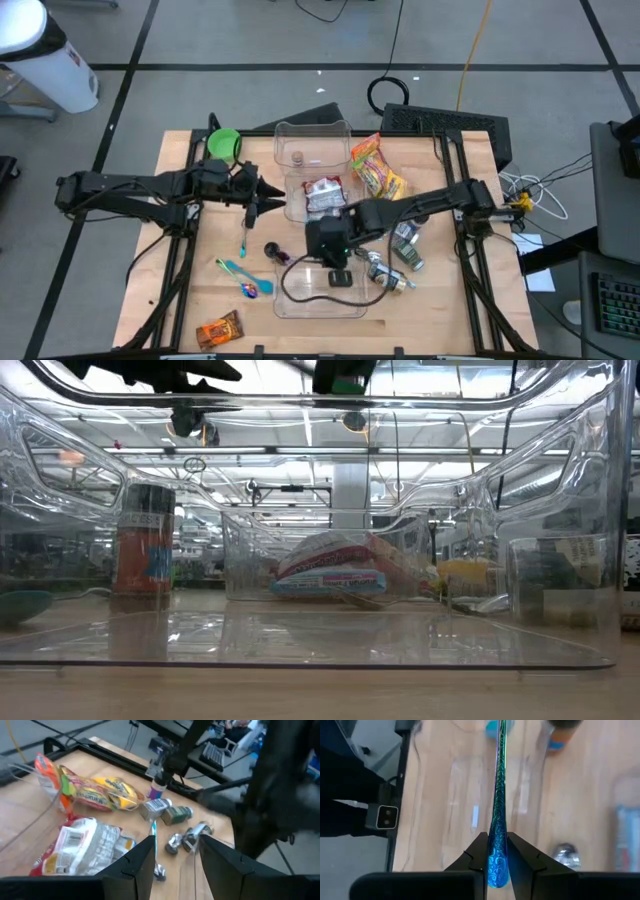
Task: Pick & Place Food Item
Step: Put the middle purple spoon into the bottom transparent bin
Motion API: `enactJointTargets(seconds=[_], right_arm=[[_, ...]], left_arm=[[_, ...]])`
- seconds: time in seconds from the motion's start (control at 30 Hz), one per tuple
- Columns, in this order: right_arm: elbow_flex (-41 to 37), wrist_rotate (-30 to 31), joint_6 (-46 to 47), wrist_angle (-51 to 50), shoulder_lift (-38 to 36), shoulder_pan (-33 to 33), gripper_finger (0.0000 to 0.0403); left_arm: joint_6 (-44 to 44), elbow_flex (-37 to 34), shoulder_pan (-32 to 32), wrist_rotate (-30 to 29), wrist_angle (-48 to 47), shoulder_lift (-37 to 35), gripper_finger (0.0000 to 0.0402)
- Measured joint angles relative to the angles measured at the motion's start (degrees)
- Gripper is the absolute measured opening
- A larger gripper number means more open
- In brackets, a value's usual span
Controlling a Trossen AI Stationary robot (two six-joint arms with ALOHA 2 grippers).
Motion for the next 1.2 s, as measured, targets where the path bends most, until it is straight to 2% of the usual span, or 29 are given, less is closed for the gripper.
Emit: enactJointTargets(seconds=[0.3, 0.6, 0.73, 1.2], right_arm=[[-0.1, -1.5, 6.8, -0.9, 7.6, 0.4, 0.0032], [-0.1, -3.0, 7.3, -5.7, 9.6, 2.3, 0.0032], [-1.2, -1.4, 6.3, -4.7, 9.5, 2.3, 0.0032], [-11.1, -1.7, 9.2, 4.9, 9.6, 1.3, 0.0032]], left_arm=[[-0.6, 0.0, 1.4, -0.8, 3.4, 0.0, 0.0159], [-1.9, 0.0, 1.8, 2.9, 3.1, 0.0, 0.0159], [-1.9, 0.0, 1.8, 2.9, 3.1, 0.0, 0.0159], [-3.1, 0.0, 1.8, 3.0, 2.7, 0.0, 0.0159]])
